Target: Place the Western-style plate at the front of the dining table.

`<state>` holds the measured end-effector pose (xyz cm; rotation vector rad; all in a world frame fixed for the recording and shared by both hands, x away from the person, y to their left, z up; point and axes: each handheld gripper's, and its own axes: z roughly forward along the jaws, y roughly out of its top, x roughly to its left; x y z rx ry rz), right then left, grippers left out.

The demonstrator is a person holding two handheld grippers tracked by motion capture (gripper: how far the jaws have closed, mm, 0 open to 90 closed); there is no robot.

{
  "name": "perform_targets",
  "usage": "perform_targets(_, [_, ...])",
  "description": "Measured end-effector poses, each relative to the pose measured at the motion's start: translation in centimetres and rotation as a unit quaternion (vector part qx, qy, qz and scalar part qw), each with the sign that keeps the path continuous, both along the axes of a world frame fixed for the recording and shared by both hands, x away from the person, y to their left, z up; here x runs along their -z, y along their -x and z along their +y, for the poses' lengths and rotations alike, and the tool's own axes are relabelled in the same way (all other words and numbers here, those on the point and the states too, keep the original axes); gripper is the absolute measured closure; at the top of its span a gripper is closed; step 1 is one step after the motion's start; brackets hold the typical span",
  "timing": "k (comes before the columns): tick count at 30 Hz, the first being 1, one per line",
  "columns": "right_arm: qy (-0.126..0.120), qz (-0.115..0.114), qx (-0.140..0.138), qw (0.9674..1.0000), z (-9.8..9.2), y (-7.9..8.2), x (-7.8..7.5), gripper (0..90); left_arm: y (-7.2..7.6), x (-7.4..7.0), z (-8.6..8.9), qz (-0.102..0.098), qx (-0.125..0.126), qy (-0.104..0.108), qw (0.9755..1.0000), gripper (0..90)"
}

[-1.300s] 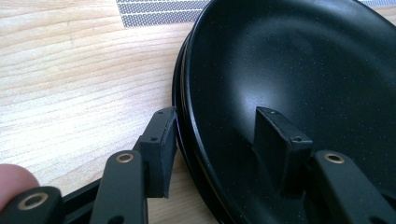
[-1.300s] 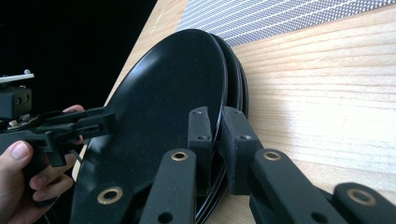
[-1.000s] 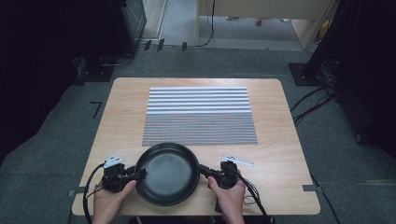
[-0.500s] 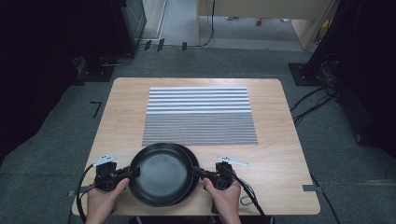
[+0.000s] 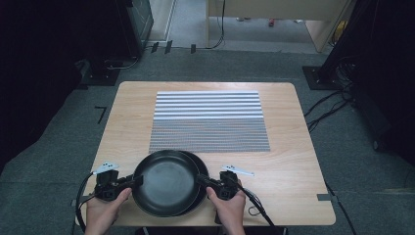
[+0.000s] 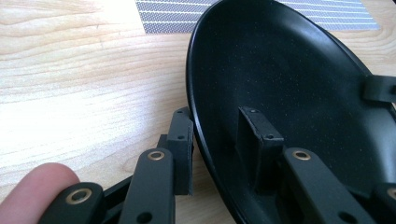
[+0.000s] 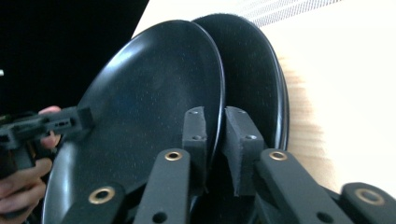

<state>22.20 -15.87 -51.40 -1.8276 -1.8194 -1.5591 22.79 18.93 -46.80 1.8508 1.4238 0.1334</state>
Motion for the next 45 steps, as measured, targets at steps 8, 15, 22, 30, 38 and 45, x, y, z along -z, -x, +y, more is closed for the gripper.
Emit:
perform_targets(8, [-0.001, 0.005, 0.032, 0.9995, 0.7, -0.4, 0.3, 83.2, -0.1, 0.3, 0.5, 0.003, 0.007, 0.028, 0.9996, 70.5])
perform_targets(15, [-0.050, 0.027, 0.048, 0.9973, 0.2, -0.4, 0.7, 85.6, 0.0, 0.1, 1.1, 0.005, 0.003, 0.068, 0.9977, 76.4])
perform_targets(22, [-0.075, 0.043, 0.045, 0.9952, -0.3, -0.7, 0.3, 86.1, 0.0, -0.1, 0.9, 0.007, -0.005, 0.075, 0.9972, 76.9])
perform_targets(30, [-0.083, 0.035, 0.041, 0.9951, -1.2, -1.5, -1.2, 86.0, -0.9, -1.4, 0.2, 0.000, 0.000, 0.080, 0.9968, 76.7])
perform_targets(38, [-0.075, 0.028, 0.044, 0.9958, -2.8, -3.5, -3.0, 85.8, -3.2, -2.5, -1.5, -0.003, 0.007, 0.080, 0.9967, 76.3])
perform_targets(45, [-0.066, 0.023, 0.052, 0.9962, -4.2, -5.4, -4.0, 85.6, -5.3, -2.9, -2.8, 0.003, 0.014, 0.084, 0.9964, 76.1])
